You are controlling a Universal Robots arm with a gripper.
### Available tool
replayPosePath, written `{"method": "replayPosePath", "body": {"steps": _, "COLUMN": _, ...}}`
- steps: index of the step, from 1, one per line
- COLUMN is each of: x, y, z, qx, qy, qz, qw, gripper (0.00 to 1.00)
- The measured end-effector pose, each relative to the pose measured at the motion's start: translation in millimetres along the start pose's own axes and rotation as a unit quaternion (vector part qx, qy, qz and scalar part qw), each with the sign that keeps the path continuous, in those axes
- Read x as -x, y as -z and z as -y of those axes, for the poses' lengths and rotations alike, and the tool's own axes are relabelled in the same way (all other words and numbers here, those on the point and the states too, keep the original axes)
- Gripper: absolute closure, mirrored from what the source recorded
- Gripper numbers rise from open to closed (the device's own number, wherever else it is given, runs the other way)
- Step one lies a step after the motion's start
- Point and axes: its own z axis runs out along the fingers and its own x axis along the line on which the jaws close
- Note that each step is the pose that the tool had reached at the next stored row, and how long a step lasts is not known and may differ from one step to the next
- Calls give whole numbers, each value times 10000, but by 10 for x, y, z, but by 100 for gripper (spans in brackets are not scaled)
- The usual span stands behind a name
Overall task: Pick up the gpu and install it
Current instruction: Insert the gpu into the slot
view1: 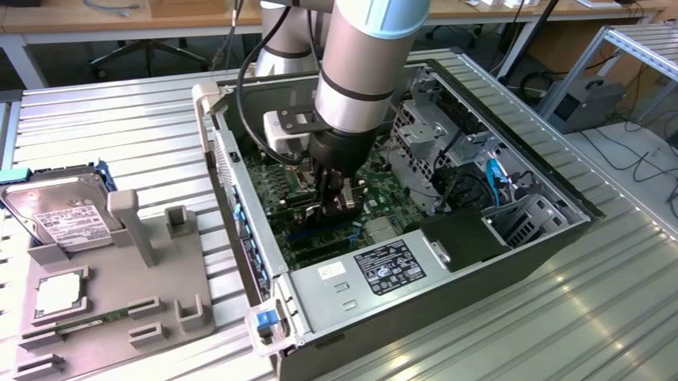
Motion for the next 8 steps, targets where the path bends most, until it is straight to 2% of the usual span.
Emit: {"method": "replayPosePath", "body": {"steps": 8, "x": -2, "y": -15, "z": -17, "qx": 0, "qy": 1, "qz": -1, "qw": 10000, "gripper": 73}}
